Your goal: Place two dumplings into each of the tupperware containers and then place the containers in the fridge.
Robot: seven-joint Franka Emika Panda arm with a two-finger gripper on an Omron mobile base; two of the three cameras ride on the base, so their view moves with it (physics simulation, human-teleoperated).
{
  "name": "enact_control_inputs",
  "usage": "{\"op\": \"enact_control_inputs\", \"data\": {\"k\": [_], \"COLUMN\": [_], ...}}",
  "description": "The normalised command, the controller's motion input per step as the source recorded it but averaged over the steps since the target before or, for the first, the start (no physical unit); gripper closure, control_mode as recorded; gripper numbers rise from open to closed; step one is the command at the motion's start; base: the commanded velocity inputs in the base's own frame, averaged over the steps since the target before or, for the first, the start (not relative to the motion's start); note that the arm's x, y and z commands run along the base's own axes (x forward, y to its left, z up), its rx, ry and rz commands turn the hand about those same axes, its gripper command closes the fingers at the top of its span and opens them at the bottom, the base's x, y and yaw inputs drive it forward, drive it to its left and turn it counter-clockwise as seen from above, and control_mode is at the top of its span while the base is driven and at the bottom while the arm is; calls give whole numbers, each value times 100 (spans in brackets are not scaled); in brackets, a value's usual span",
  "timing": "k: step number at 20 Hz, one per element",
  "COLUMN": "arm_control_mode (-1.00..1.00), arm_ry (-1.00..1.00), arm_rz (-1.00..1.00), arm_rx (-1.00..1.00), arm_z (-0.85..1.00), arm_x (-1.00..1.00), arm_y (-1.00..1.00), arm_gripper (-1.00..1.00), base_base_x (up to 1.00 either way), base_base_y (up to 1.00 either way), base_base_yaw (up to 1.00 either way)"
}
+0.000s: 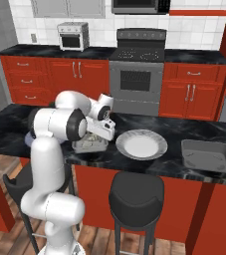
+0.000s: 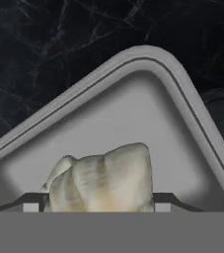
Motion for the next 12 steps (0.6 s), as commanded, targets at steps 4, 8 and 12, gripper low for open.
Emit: {"op": "enact_control_inputs", "data": {"k": [4,8,12], "arm_control_mode": [-100,-100,-100], "arm_ry": [3,0,0], "arm_rz": [0,0,0], "arm_rx": [0,0,0], "arm_z": [-15,-15,0], "arm_x": [-10,-2,20], "arm_y": [-15,16,36], "arm_gripper": [100,100,100], "base_base_x": [0,0,0], "base_base_y": [0,0,0], "base_base_yaw": [0,0,0]}}
